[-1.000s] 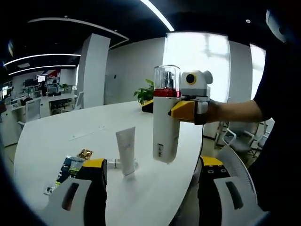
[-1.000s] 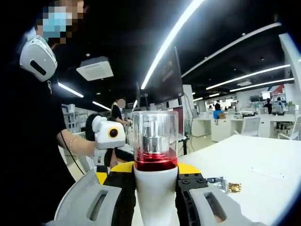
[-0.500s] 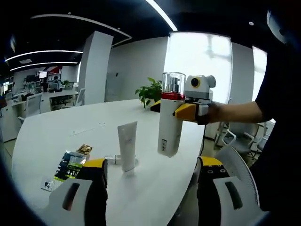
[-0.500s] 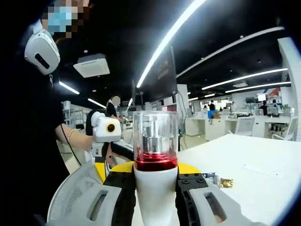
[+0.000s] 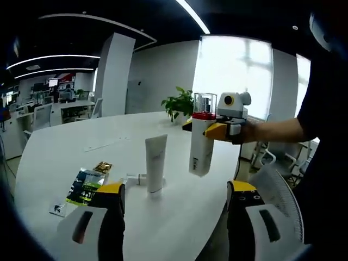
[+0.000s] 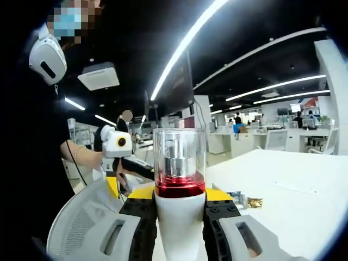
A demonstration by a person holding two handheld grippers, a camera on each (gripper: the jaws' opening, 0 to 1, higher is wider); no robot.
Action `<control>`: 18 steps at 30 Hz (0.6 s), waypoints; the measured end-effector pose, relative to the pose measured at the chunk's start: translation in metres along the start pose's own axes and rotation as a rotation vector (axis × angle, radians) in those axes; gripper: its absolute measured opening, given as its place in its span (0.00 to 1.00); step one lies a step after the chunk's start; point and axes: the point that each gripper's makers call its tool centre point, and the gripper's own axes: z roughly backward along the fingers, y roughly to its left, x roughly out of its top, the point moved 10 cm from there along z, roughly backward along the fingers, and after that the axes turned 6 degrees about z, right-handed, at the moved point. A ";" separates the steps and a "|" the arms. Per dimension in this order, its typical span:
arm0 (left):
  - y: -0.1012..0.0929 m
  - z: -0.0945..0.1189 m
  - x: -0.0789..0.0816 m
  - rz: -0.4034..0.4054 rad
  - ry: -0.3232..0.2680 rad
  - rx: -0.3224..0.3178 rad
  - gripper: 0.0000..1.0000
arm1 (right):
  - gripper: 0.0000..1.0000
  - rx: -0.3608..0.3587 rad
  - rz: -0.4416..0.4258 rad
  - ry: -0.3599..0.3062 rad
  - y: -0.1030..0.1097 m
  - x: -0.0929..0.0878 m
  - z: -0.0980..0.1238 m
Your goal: Arrange the skincare products in the storage area until every visible bottle or jar stands upright without overlapping.
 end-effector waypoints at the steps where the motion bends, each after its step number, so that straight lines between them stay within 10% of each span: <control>1: 0.001 0.000 0.000 0.001 -0.001 0.001 0.70 | 0.22 0.001 -0.002 0.003 -0.001 -0.001 0.000; 18: 0.012 0.005 -0.007 0.016 0.007 0.039 0.68 | 0.22 0.000 -0.015 0.022 -0.014 -0.027 0.002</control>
